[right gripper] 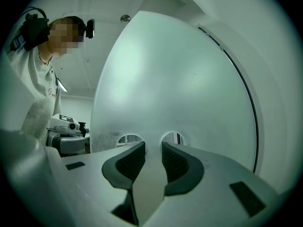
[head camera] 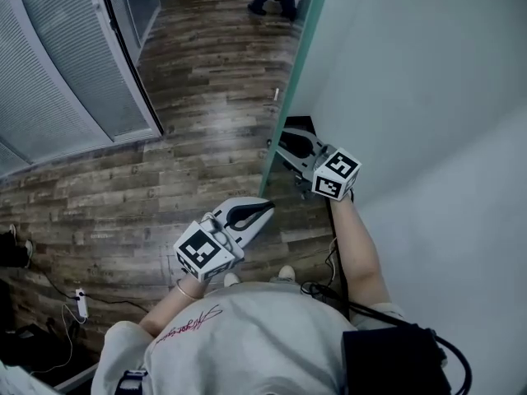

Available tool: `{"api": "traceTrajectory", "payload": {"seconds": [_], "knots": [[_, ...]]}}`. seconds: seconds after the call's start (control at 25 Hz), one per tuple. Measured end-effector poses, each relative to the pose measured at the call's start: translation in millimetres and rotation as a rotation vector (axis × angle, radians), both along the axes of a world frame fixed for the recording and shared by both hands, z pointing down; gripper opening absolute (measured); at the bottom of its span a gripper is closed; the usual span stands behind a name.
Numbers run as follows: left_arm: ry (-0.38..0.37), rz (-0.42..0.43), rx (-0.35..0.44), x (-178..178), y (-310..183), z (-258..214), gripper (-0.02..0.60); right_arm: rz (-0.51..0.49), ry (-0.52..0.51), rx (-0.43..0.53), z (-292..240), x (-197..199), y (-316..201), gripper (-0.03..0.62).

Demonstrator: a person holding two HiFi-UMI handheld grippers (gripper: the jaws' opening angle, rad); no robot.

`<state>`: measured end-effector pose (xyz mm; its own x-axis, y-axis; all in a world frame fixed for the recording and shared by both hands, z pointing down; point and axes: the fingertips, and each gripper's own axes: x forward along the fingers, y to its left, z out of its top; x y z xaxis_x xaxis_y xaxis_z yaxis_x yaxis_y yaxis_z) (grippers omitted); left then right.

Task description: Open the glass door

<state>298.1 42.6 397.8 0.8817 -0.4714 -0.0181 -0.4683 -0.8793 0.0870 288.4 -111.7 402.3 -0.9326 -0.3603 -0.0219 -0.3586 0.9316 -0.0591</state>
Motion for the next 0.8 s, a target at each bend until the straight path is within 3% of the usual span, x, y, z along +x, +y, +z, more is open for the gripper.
{"api": "traceTrajectory", "payload": {"seconds": [0.36, 0.8], "knots": [[-0.007, 0.037, -0.034, 61, 10, 7, 0.018, -0.035, 0.01, 0.005, -3, 42, 9, 0.114], [-0.024, 0.104, -0.02, 112, 15, 8, 0.018, -0.062, 0.011, -0.019, -3, 92, 10, 0.114]]}}
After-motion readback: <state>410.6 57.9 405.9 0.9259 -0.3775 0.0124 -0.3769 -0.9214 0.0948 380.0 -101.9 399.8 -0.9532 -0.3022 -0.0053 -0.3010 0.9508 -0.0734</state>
